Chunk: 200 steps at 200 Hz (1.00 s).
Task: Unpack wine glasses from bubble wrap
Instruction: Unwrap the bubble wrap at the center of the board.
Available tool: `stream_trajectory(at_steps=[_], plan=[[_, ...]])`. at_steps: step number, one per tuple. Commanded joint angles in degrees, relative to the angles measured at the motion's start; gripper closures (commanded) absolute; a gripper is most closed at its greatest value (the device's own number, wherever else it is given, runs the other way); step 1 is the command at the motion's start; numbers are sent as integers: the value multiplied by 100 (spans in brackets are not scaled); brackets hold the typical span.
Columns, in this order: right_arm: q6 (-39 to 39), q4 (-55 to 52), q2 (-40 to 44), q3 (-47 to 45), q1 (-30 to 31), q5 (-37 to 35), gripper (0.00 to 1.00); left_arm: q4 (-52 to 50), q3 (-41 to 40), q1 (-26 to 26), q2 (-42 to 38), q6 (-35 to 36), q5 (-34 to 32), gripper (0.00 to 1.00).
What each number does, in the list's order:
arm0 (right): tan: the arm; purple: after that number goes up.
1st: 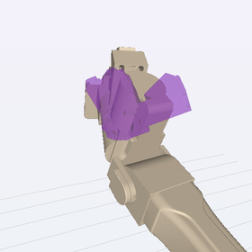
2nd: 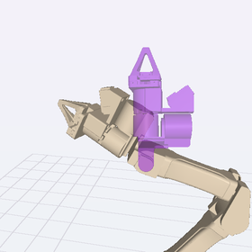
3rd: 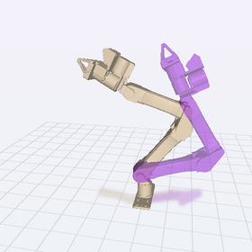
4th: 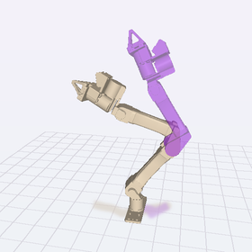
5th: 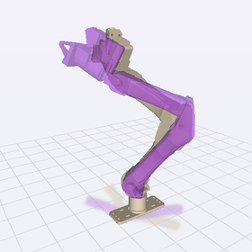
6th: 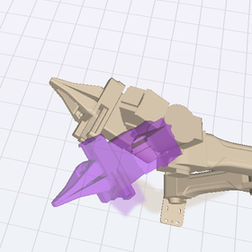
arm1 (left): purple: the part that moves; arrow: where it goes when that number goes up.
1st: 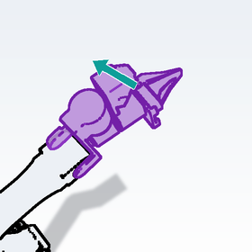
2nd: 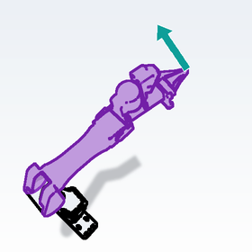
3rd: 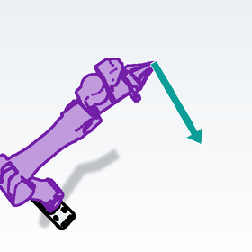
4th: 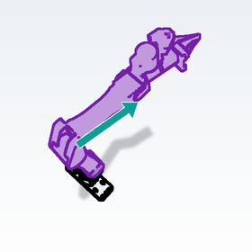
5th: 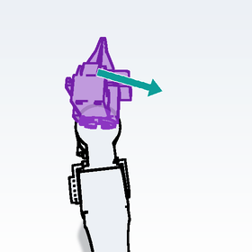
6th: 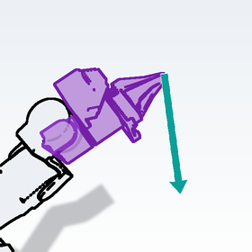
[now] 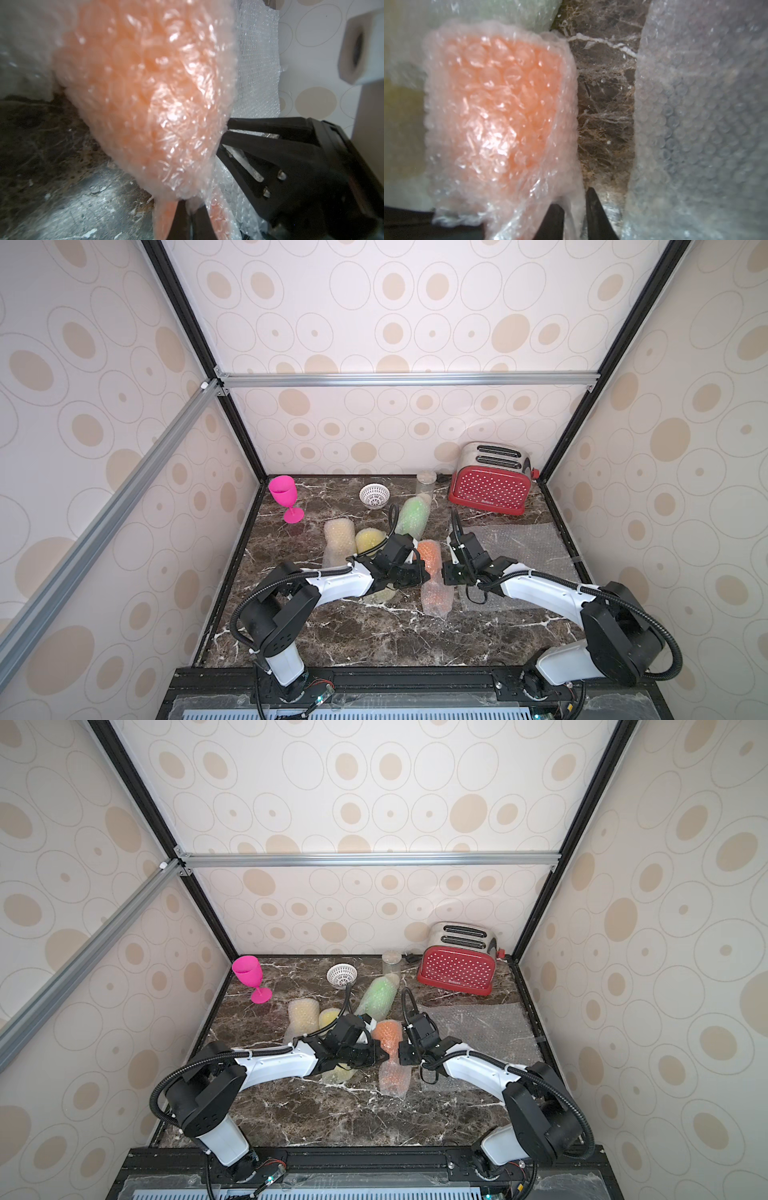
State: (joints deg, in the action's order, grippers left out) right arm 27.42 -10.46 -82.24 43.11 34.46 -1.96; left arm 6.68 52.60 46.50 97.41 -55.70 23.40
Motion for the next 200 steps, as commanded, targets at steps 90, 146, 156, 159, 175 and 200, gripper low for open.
stream_trajectory(at_steps=[90,146,156,159,175,200], plan=[[474,176,558,-612,44,709,99,-334,119,166,130,333,60,64],[627,228,641,-620,57,929,99,-100,19,166,148,344,142,35],[649,220,664,-635,57,963,99,17,-16,166,127,293,168,26],[658,220,677,-644,59,976,99,50,-13,167,129,278,173,26],[704,278,734,-715,61,1059,99,148,-28,166,140,253,181,26],[746,284,818,-778,62,1076,98,93,-14,169,294,302,144,38]])
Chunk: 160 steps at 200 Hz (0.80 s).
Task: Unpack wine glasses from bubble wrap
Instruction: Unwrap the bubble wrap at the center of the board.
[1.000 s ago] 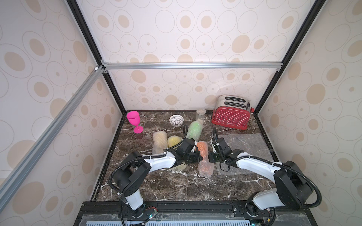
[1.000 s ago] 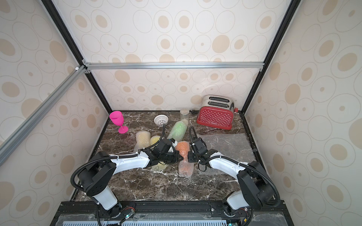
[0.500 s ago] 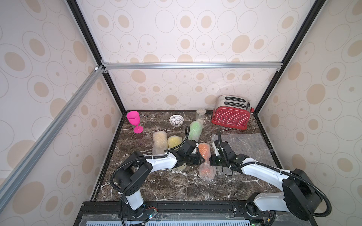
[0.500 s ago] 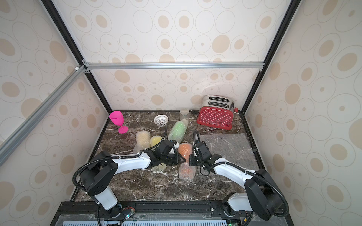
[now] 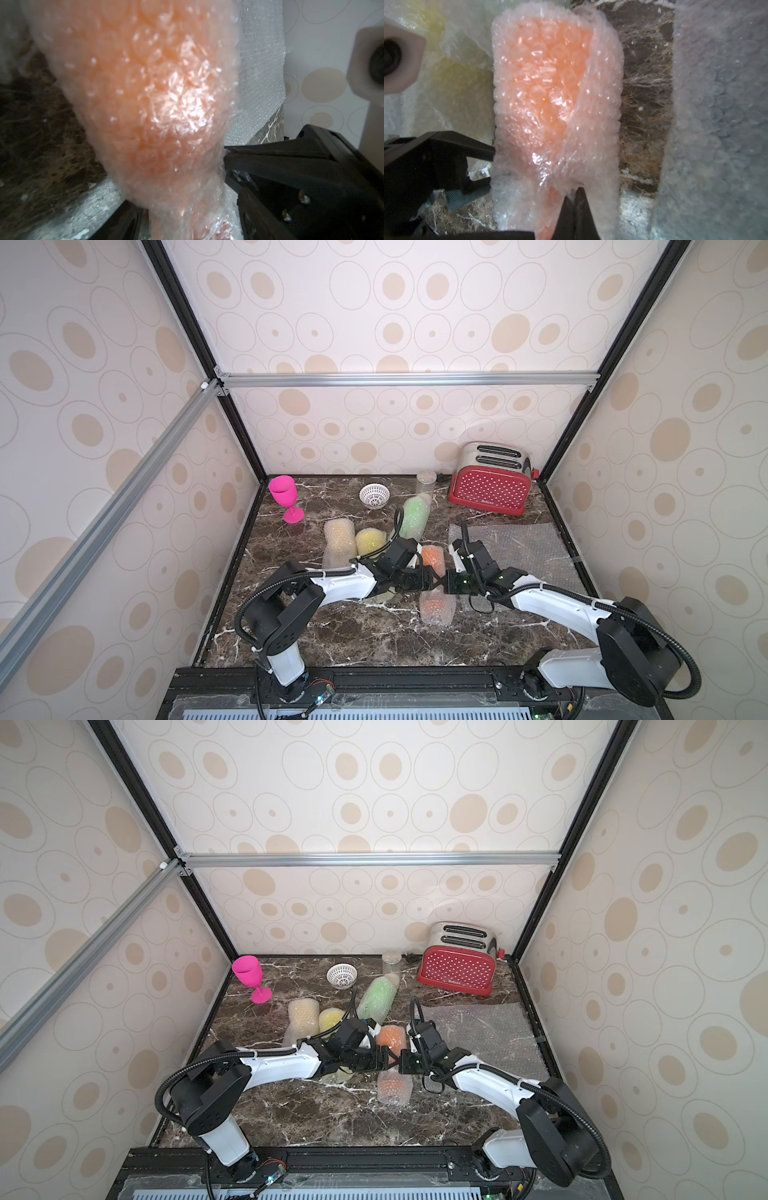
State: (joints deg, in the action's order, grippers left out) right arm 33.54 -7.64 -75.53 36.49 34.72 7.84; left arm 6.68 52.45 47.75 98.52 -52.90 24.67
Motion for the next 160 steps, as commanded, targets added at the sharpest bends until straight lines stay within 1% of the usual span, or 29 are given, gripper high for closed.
stream_trajectory(at_steps=[1,4,20,40,52,61,86,113,145,160], plan=[[135,1,150,-116,40,91,98,95,-7,43,193,20,15,39],[131,-13,159,-108,38,89,98,85,-14,42,206,25,13,43],[112,-69,185,-98,35,42,97,97,-48,51,232,42,3,55],[91,-63,125,-94,40,16,93,99,-34,59,186,59,-38,79],[70,-45,61,-97,69,-46,89,75,13,73,178,77,-43,88],[51,-32,40,-92,111,-131,87,53,67,68,197,82,-19,93],[-9,-25,-38,-27,222,-297,81,10,192,103,173,63,3,100],[-33,-80,-109,42,359,-633,72,-79,313,136,118,-4,12,100],[-32,-241,-199,130,436,-1036,71,-143,397,167,62,-80,21,100],[-30,-217,-195,148,434,-1106,71,-210,446,195,66,-41,21,100]])
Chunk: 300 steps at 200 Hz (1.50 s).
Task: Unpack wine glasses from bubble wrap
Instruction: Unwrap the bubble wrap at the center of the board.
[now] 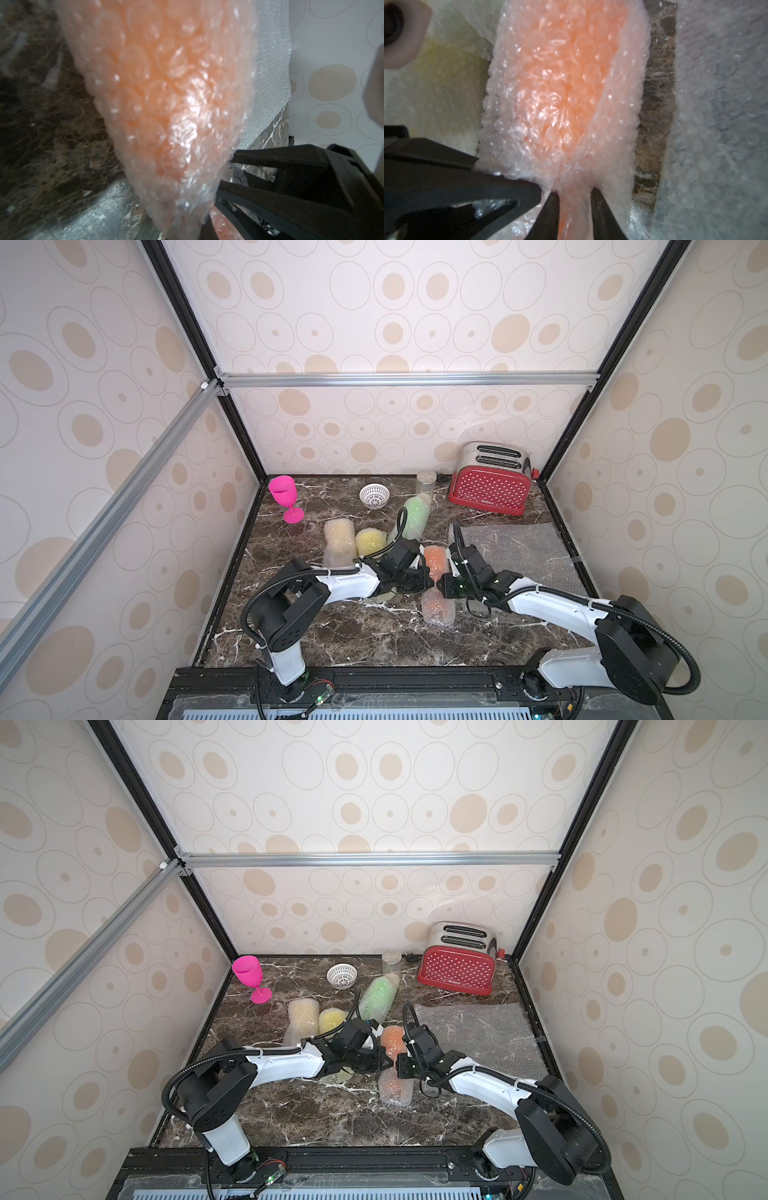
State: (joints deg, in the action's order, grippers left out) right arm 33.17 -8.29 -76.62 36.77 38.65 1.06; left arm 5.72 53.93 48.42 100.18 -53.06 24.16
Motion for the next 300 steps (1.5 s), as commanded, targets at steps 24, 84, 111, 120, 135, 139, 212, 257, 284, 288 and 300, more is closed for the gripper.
stream_trajectory(at_steps=[24,84,111,120,135,139,212,257,284,288,300], plan=[[-10,-120,-81,184,41,-549,71,-211,346,166,-47,55,96,100],[-125,-22,-23,385,41,-773,69,-218,295,181,7,102,123,100],[-157,-14,-145,510,46,-778,69,-208,276,188,12,118,141,100],[-153,-35,-179,555,43,-803,69,-231,280,186,17,137,129,100],[-189,-41,-230,618,45,-826,69,-229,255,192,10,130,115,100],[-201,-40,-245,628,45,-826,69,-229,245,197,-6,126,115,100],[-329,-234,-143,875,34,-876,69,-211,170,194,-26,91,80,100],[-358,-332,-195,950,27,-978,69,-176,118,195,-48,71,80,100],[-285,-405,-193,996,-45,-1122,69,-126,72,194,-57,49,80,100],[-266,-410,-195,994,-58,-1140,69,-125,60,194,-56,50,80,100],[-193,-406,-205,998,-134,-1148,69,-113,32,194,-67,49,89,100]])
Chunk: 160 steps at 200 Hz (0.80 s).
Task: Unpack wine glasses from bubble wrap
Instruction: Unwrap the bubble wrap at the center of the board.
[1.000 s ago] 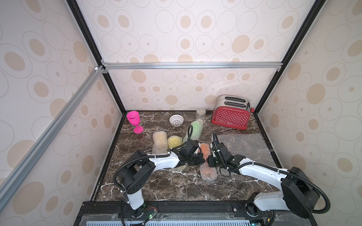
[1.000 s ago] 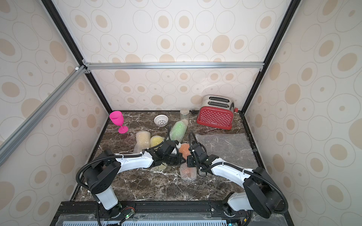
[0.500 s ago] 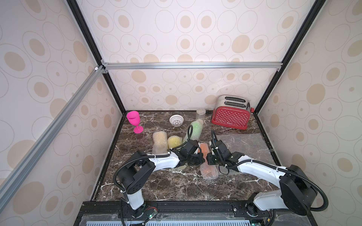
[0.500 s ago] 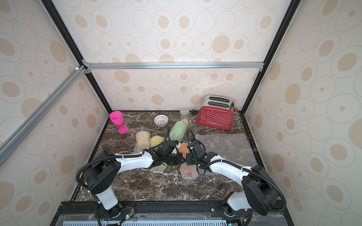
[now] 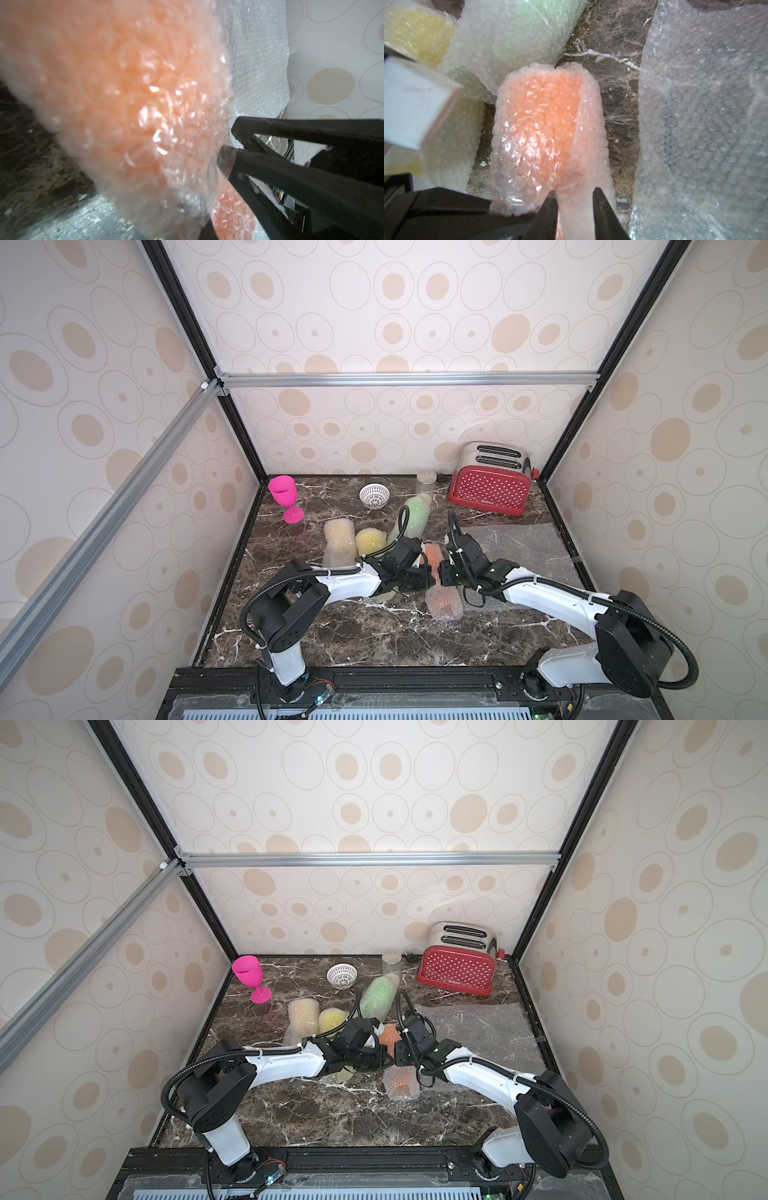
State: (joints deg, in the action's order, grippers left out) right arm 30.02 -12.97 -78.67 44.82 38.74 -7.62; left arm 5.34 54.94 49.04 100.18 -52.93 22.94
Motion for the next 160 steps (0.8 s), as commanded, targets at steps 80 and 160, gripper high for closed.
stream_trajectory(at_steps=[80,160], plan=[[376,133,-12,85,-436,-58,69,-34,-192,133,-84,64,202,100],[206,-626,1149,-288,-1252,552,61,21,-350,134,-210,14,108,100]])
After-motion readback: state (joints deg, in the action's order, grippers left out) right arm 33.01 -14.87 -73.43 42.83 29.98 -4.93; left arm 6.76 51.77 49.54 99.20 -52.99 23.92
